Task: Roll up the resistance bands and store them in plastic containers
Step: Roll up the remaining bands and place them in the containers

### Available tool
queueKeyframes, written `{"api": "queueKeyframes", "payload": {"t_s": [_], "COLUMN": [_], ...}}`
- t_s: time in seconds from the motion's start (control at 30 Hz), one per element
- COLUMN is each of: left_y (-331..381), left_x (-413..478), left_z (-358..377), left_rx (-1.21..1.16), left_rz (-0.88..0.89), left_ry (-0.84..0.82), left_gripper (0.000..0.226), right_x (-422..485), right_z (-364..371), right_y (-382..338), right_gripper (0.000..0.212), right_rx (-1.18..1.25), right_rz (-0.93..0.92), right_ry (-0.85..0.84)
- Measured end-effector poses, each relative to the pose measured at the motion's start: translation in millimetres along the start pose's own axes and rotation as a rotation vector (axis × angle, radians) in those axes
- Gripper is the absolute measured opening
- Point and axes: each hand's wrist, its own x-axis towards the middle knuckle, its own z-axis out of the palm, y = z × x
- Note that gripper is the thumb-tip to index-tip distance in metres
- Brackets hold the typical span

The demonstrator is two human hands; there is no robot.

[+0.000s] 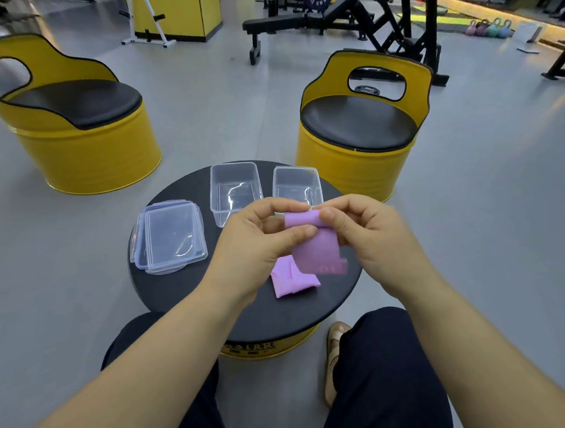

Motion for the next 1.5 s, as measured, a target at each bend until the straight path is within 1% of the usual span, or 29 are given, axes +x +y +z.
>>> {"api": "queueKeyframes", "payload": {"t_s": [0.07, 0.13, 0.2, 0.3, 0.37, 0.5, 0.6, 0.67, 0.73, 0.87, 0.9, 1.0, 1.1, 1.2, 1.33, 1.4, 1.5], "left_y": [0.6, 2.2, 3.0, 3.6, 4.5, 4.6, 3.8, 4.2, 4.1, 1.9, 1.7, 2.5, 1.3, -1.4, -2.3, -2.9, -3.9], "left_x": [-1.3, -2.8, -3.4, -3.4, -4.1, -5.9, -6.8, -7.4, -7.8, -7.9, -8.0, -8.6, -9.0, -9.6, -9.8, -8.9, -8.3], "left_z": [0.0, 0.3, 0.2, -1.2, -2.4, -2.9, -1.5, -1.1, -0.4, 0.1, -0.1, -0.7, -1.3, -2.2, -3.7, -4.4, -4.6], "left_rx": [0.016, 0.024, 0.050, 0.091, 0.110, 0.061, 0.040, 0.033, 0.033, 0.029, 0.028, 0.005, 0.000, -0.003, -0.005, 0.013, 0.034], "left_rz": [-0.005, -0.034, -0.063, -0.066, -0.050, -0.023, -0.004, 0.005, 0.014, 0.019, 0.017, -0.018, -0.075, -0.100, -0.074, -0.060, -0.042], "left_ry": [-0.011, -0.041, -0.044, -0.020, -0.018, 0.009, 0.039, 0.041, 0.041, 0.050, 0.046, 0.011, 0.014, 0.030, 0.044, 0.053, 0.062], "left_gripper": [0.025, 0.026, 0.032, 0.024, 0.025, 0.021, 0.021, 0.022, 0.024, 0.027, 0.028, 0.030, 0.027, 0.022, 0.018, 0.019, 0.022], "right_x": [-1.0, -2.3, -3.6, -4.6, -5.3, -7.0, -8.7, -9.8, -10.8, -12.1, -12.3, -12.9, -13.6, -14.3, -15.4, -14.8, -12.7], "right_z": [-0.7, -2.6, -4.3, -5.5, -5.5, -3.7, 0.0, 2.7, 4.2, 3.3, 2.5, 0.3, -0.2, 0.6, 1.5, 2.1, 3.1], "right_y": [0.2, 1.1, 0.5, 0.3, 0.5, 0.3, 1.2, 1.8, 2.2, 3.0, 2.9, 4.0, 5.8, 7.4, 5.7, 5.4, 6.2], "right_gripper": [0.019, 0.019, 0.021, 0.018, 0.014, 0.019, 0.033, 0.038, 0.035, 0.013, 0.012, 0.023, 0.017, 0.022, 0.026, 0.022, 0.009], "right_rx": [0.010, 0.027, 0.041, 0.047, 0.063, 0.083, 0.077, 0.077, 0.081, 0.106, 0.118, 0.137, 0.131, 0.092, 0.087, 0.073, 0.069], "right_rz": [0.000, -0.008, -0.024, -0.046, -0.051, -0.034, 0.029, 0.064, 0.081, 0.078, 0.076, 0.075, 0.061, 0.051, 0.059, 0.076, 0.114], "right_ry": [-0.007, -0.029, -0.041, -0.047, -0.046, -0.065, -0.063, -0.038, -0.023, -0.035, -0.044, -0.077, -0.089, -0.092, -0.104, -0.096, -0.038]}}
